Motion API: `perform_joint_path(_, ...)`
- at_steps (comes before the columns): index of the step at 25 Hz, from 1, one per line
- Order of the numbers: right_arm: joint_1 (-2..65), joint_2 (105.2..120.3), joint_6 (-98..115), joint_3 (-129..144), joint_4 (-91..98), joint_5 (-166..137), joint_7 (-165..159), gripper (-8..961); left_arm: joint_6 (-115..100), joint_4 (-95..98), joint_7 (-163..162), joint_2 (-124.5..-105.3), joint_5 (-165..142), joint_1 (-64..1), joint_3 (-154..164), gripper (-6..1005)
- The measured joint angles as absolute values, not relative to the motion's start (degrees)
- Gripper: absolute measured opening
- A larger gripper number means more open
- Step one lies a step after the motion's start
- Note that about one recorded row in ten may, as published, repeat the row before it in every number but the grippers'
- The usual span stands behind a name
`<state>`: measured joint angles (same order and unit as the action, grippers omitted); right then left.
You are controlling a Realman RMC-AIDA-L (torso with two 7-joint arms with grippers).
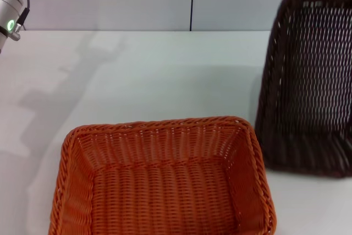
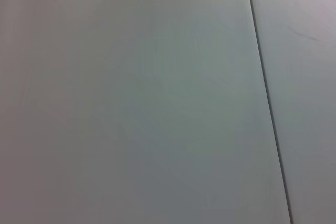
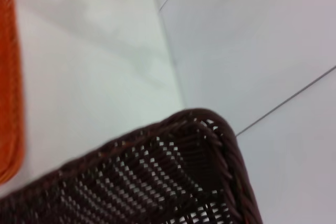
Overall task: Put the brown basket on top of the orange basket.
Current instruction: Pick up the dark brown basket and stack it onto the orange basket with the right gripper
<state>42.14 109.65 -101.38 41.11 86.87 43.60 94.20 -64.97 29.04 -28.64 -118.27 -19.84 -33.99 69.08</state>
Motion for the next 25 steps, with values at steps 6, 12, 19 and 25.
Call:
perform_joint_path(6,41.5,108.49,-98.6,37.7,86.9,52.6,97.2,188,-65.0,30.4,-28.7,-118.15,-19.9,-33.1,69.2,825)
perform_joint_path(12,40.6,109.29,-92.2,34.2,84.7,63.6,104.8,185,-65.0,31.3,-28.7,-118.12,-19.9,-31.7,69.1,824)
perform_joint_path(19,40.4,108.81,-89.5,33.2,79.2,71.8,110.5,181,-65.1,31.7,-29.4,-118.12,-19.9,-30.9,69.0,824)
perform_joint_path(25,41.2,108.33,-90.6,36.6,76.0,72.8,118.7,179,-65.1,31.8,-29.5,-118.12,-19.9,-30.7,69.1,824)
